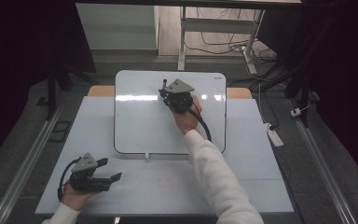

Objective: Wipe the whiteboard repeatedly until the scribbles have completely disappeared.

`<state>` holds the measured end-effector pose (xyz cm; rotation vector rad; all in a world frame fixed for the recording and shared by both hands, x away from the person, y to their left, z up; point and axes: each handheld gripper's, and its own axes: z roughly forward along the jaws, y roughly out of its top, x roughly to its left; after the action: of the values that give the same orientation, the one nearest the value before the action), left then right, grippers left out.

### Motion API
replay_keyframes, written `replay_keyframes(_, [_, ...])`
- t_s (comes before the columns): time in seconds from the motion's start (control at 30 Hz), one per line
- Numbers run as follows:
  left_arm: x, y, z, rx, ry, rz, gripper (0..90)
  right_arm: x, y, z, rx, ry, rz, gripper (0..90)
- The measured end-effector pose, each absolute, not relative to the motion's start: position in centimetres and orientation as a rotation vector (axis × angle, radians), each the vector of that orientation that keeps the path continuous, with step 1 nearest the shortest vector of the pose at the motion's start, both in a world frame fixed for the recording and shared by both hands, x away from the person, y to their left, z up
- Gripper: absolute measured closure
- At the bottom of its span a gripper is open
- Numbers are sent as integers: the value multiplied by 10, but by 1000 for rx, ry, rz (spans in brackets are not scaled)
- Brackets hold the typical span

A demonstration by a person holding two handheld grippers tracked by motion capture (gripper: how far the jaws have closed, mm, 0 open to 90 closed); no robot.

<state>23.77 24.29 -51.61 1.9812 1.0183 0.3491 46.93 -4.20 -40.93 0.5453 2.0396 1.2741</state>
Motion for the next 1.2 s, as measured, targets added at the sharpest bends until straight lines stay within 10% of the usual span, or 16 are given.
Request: replay_keyframes(1.2, [237,243,-514,1964,1011,341,196,463,-99,-413,867,1813,1342,771])
